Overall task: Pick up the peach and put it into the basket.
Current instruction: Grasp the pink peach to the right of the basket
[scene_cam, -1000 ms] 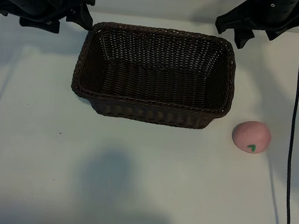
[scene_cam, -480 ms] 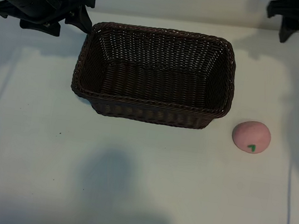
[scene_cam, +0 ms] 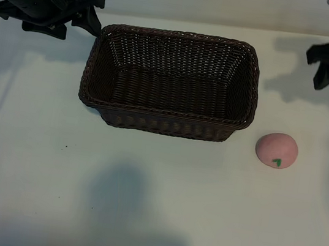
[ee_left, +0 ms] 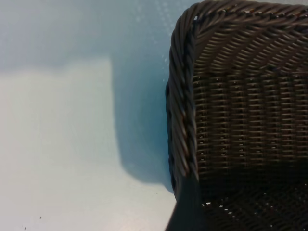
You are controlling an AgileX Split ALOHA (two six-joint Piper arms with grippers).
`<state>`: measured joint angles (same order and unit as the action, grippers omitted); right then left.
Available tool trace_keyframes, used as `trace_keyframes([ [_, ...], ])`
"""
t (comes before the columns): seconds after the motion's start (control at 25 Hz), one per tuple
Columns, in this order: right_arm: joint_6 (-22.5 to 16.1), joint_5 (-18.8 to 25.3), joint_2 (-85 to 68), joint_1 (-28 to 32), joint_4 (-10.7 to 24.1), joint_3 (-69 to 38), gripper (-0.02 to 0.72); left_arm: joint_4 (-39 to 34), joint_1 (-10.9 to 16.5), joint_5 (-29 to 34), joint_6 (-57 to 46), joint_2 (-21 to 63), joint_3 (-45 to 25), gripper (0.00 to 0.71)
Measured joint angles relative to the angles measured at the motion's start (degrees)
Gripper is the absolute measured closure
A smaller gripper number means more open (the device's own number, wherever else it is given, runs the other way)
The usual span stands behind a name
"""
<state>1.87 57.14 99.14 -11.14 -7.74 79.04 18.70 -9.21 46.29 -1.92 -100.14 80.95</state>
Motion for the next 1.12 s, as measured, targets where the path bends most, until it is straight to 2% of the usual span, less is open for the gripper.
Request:
trace_keyframes([
  [0.24, 0.40, -10.21, -2.93, -0.89, -1.50, -12.19, 0.137, 0.00, 0.00, -0.95, 0.00, 0.00, 0.00, 0.140],
  [0.52, 0.46, -18.41, -2.93, -4.55, -3.91, -18.70, 0.137, 0.00, 0.00, -1.24, 0.00, 0.00, 0.00, 0.142],
  [0.72, 0.41, -20.39, -1.43, -7.23, -4.71, -19.12, 0.137, 0.00, 0.00, -1.40, 0.00, 0.00, 0.00, 0.142],
  [1.12, 0.36, -21.08, 3.63, -7.32, -5.30, -19.12, 0.137, 0.00, 0.00, -1.40, 0.00, 0.00, 0.00, 0.142],
])
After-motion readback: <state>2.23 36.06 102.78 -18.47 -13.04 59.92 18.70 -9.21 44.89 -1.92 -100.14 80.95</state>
